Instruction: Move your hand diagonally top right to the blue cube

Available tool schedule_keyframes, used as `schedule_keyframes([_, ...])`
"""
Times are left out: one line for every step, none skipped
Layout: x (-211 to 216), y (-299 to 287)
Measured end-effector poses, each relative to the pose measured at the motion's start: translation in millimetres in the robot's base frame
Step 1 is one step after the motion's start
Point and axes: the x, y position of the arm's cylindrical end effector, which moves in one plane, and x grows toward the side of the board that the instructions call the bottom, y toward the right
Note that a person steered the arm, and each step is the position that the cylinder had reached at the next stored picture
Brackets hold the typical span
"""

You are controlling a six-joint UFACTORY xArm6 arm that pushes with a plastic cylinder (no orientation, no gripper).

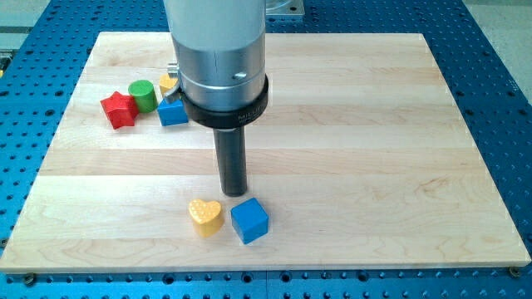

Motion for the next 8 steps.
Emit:
schedule_keyframes([-2,8])
schedule_keyframes([-2,12])
schedule_keyframes([-2,20])
schedule_keyframes([-2,29])
schedule_keyframes([-2,38])
schedule_keyframes([-2,47])
schedule_keyframes([-2,55])
schedule_keyframes([-2,61])
